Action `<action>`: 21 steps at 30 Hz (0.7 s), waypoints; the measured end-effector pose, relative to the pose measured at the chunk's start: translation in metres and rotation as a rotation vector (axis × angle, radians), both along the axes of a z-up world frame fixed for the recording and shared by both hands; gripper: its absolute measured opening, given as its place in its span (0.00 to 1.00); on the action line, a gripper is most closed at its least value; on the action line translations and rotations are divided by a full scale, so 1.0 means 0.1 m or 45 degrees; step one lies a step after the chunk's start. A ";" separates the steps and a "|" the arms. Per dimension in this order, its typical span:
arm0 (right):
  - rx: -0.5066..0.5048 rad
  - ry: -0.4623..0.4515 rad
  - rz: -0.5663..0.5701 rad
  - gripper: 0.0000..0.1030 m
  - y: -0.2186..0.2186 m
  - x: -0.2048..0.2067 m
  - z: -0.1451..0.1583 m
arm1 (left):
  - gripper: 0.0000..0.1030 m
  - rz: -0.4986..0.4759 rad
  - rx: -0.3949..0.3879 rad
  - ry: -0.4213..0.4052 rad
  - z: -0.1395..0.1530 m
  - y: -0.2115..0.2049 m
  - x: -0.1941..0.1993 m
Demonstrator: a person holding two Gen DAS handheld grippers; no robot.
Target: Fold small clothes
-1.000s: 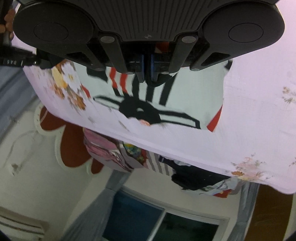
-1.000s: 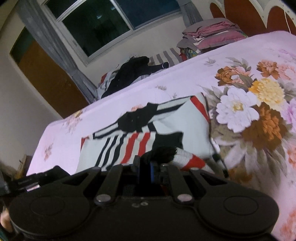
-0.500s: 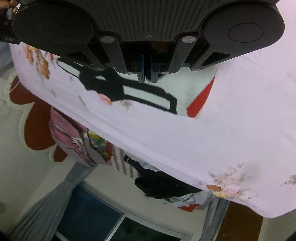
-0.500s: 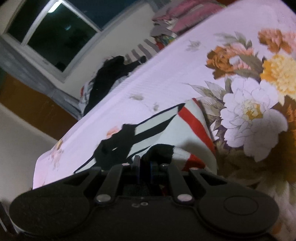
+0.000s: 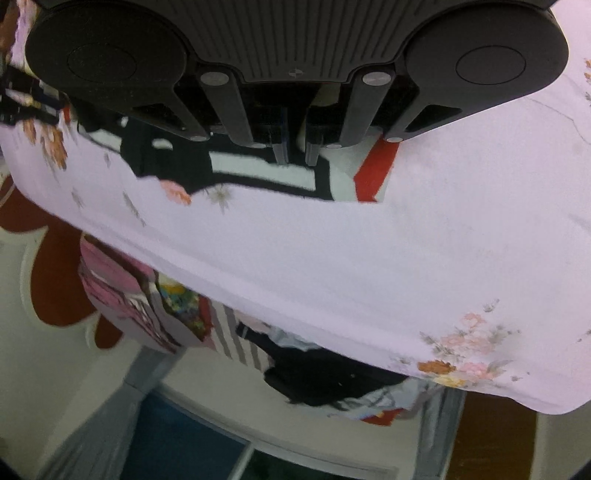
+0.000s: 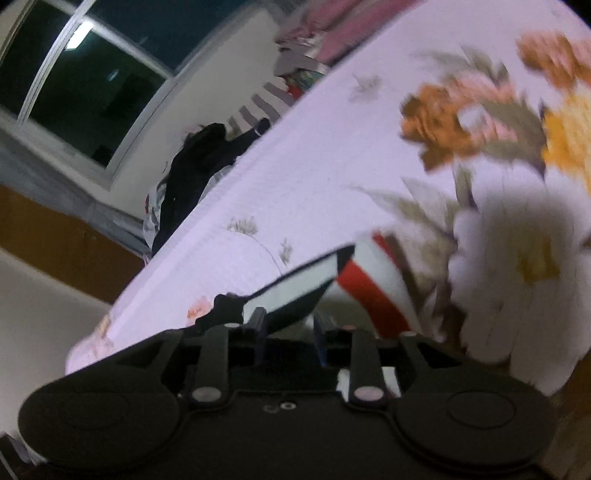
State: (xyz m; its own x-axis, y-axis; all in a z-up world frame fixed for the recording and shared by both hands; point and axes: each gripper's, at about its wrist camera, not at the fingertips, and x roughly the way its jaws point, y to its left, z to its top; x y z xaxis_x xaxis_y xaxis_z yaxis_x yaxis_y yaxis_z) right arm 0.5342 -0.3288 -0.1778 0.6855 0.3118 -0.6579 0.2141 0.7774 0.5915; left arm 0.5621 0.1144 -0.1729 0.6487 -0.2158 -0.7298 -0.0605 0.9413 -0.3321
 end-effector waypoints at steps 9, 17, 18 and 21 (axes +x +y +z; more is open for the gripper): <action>-0.237 -0.010 0.208 0.54 0.22 0.12 -0.06 | 0.06 -0.148 0.080 0.078 -0.28 -0.29 0.11; -0.398 -0.018 0.347 0.44 0.44 0.24 -0.15 | 0.07 -0.245 0.104 0.092 -0.30 -0.45 0.12; -0.419 -0.016 0.368 0.39 0.48 0.25 -0.15 | 0.07 -0.241 0.099 0.097 -0.32 -0.44 0.13; -0.500 -0.011 0.421 0.17 0.58 0.26 -0.16 | 0.07 -0.232 0.071 0.102 -0.30 -0.44 0.12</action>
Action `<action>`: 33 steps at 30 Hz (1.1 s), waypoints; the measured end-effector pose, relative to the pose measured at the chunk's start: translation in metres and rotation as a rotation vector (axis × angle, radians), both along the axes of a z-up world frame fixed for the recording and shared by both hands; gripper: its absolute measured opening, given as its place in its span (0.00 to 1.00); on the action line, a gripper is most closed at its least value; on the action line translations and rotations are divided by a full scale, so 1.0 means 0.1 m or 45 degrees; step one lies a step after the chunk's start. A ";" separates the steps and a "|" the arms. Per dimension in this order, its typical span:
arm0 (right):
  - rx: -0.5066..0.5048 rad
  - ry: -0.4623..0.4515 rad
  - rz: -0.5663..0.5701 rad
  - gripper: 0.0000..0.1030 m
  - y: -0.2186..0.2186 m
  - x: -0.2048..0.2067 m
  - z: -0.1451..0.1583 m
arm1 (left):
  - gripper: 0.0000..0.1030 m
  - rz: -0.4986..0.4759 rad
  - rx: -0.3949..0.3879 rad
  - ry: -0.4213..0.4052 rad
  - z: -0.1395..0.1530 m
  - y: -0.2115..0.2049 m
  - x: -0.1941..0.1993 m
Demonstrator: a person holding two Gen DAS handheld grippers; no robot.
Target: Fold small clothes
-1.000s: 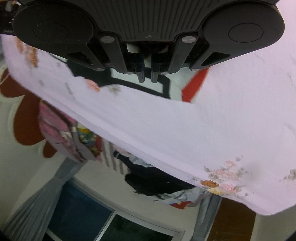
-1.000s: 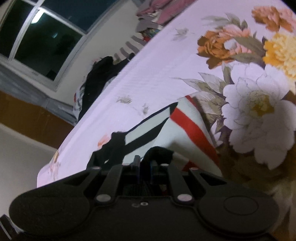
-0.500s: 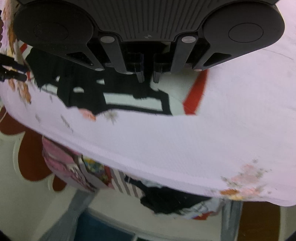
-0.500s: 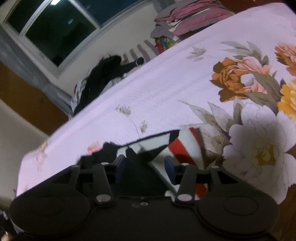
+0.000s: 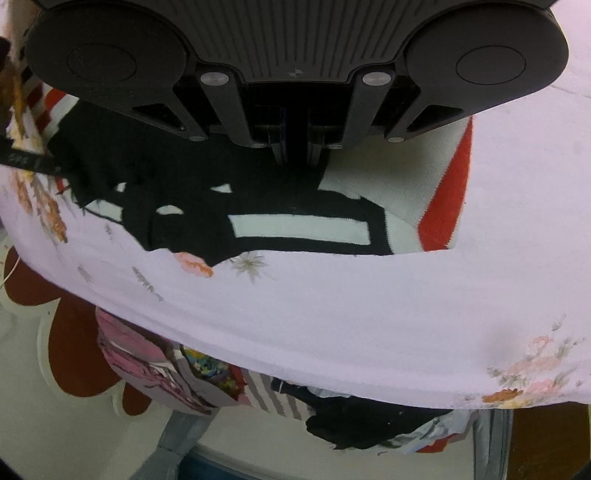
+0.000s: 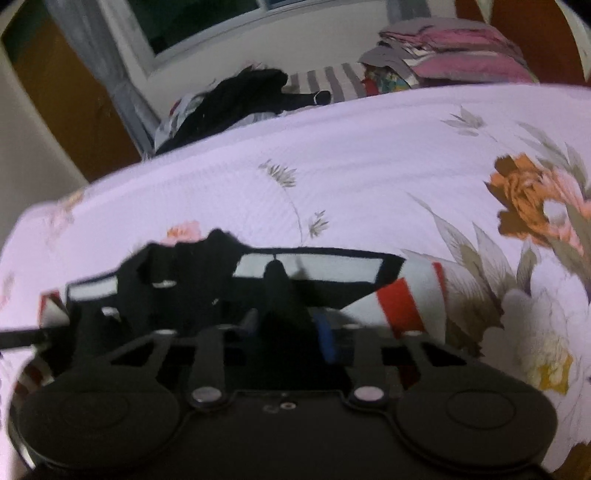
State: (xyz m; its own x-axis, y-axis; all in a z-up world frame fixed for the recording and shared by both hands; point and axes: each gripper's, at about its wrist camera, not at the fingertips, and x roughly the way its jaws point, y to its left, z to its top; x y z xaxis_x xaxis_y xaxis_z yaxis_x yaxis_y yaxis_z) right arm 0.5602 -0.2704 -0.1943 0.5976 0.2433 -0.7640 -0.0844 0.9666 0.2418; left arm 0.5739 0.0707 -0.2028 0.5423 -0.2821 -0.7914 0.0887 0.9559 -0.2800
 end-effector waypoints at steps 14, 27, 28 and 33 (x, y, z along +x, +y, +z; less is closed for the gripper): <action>0.082 -0.080 0.013 0.07 -0.05 -0.12 0.15 | 0.02 -0.082 0.197 -0.176 0.18 -0.22 -0.14; 0.127 -0.038 -0.019 0.07 -0.13 -0.15 0.03 | 0.44 -0.131 0.280 -0.166 0.10 -0.11 -0.17; 0.129 -0.038 -0.019 0.07 -0.13 -0.15 0.03 | 0.32 -0.142 0.291 -0.159 0.08 -0.12 -0.17; 0.137 -0.037 -0.020 0.07 -0.13 -0.15 0.03 | 0.05 -0.165 0.284 -0.129 0.08 -0.12 -0.17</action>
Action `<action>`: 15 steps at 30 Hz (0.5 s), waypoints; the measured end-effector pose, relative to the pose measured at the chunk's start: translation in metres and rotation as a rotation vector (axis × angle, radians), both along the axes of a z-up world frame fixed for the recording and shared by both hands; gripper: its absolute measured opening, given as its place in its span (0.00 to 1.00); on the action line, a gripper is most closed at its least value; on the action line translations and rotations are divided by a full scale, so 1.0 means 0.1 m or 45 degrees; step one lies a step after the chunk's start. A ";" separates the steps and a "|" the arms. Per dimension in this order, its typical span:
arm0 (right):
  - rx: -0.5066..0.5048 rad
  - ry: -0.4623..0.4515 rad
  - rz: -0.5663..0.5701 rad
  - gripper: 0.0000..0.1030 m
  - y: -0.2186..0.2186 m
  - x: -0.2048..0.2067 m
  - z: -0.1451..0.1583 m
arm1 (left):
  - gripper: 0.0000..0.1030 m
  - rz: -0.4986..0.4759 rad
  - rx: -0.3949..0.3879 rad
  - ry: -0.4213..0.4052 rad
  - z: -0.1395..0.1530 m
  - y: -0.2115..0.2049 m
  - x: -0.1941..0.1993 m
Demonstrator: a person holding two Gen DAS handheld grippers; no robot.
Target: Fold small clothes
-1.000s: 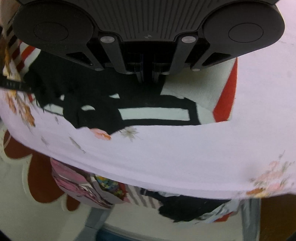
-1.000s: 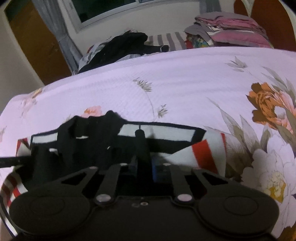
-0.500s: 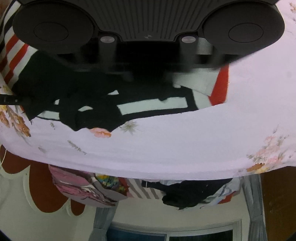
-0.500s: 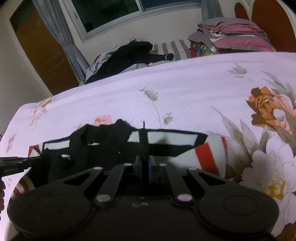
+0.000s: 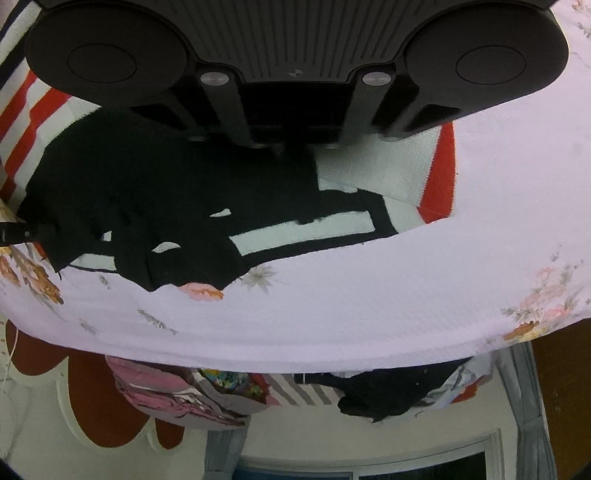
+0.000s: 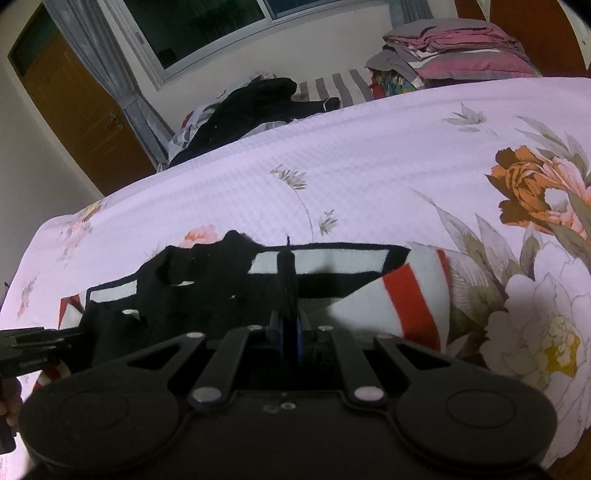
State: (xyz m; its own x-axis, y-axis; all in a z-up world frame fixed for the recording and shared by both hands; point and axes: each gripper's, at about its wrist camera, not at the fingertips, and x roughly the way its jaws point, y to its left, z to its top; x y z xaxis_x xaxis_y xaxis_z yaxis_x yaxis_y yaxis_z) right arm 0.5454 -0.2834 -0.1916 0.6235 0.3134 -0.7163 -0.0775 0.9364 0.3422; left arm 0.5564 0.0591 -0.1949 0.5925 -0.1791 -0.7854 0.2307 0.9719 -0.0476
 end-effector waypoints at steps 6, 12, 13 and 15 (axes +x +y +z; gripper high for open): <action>0.011 -0.056 -0.026 0.06 -0.01 -0.06 0.07 | 0.04 0.084 -0.077 -0.159 0.20 0.08 -0.11; 0.029 -0.129 -0.093 0.06 -0.06 0.01 0.21 | 0.04 0.190 -0.094 -0.254 0.27 0.16 -0.06; 0.020 -0.131 -0.108 0.06 -0.07 0.04 0.20 | 0.04 0.215 -0.095 -0.248 0.23 0.18 -0.03; -0.001 -0.115 -0.135 0.06 -0.08 0.10 0.15 | 0.04 0.259 -0.087 -0.233 0.12 0.19 0.00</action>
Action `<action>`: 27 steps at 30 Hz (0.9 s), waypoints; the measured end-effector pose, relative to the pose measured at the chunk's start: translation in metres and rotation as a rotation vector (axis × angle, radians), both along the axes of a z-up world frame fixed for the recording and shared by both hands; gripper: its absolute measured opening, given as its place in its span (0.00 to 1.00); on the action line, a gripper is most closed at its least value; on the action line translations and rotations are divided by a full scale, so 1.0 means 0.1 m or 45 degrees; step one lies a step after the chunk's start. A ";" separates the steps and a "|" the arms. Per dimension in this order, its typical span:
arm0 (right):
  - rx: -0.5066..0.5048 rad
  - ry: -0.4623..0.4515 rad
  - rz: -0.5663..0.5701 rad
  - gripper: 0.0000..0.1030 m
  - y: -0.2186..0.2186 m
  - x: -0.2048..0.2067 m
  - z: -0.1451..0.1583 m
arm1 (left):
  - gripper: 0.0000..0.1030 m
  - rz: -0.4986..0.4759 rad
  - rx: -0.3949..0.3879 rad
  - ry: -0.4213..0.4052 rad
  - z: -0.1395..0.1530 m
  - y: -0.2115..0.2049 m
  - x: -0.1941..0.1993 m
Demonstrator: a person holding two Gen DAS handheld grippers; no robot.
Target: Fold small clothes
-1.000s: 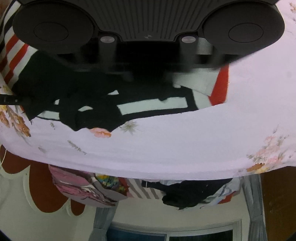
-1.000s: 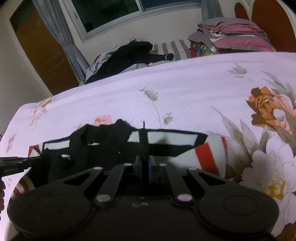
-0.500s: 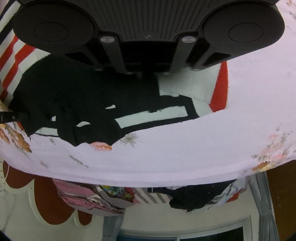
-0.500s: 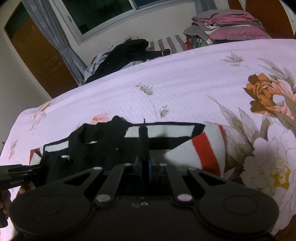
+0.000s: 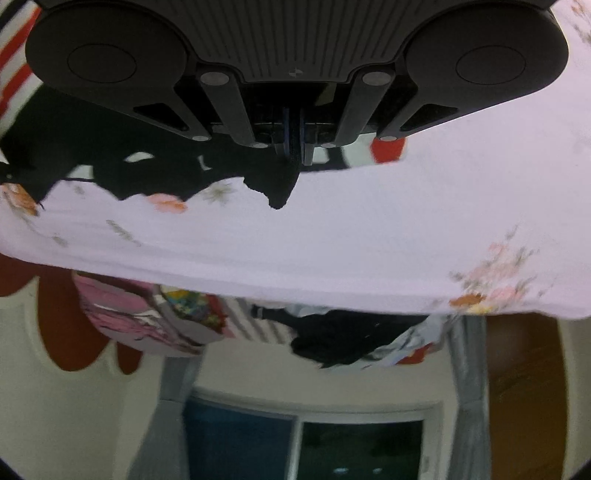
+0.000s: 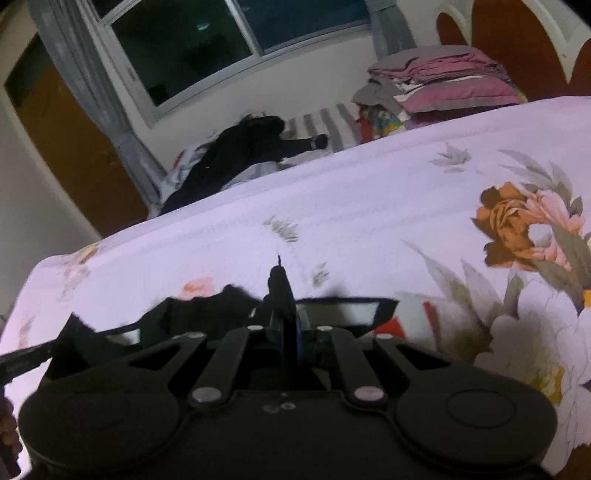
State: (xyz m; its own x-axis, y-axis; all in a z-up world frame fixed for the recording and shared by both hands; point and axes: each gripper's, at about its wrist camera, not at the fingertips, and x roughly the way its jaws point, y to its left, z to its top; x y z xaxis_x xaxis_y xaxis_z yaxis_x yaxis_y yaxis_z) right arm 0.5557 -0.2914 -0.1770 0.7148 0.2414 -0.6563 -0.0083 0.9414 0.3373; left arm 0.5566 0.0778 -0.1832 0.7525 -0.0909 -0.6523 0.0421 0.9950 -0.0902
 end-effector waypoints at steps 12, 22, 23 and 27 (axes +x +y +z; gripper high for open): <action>-0.105 0.017 -0.043 0.28 0.03 -0.08 -0.09 | 0.04 0.018 0.109 -0.003 -0.05 -0.08 -0.12; -0.046 -0.007 0.183 0.27 0.66 -0.52 0.11 | 0.05 -0.168 0.023 0.014 0.14 -0.45 -0.60; -0.026 0.008 0.203 0.27 0.75 -0.54 0.07 | 0.05 -0.181 0.028 0.032 0.09 -0.51 -0.62; -0.096 0.053 0.234 0.26 0.91 -0.62 -0.05 | 0.05 -0.150 0.030 0.143 -0.11 -0.52 -0.62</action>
State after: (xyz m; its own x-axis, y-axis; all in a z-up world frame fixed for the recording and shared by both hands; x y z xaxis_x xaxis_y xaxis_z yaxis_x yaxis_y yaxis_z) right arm 0.4941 -0.2003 -0.1818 0.6353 0.3144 -0.7054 -0.1698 0.9479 0.2695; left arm 0.4947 0.0256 -0.1947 0.6595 -0.1580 -0.7349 0.1499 0.9857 -0.0774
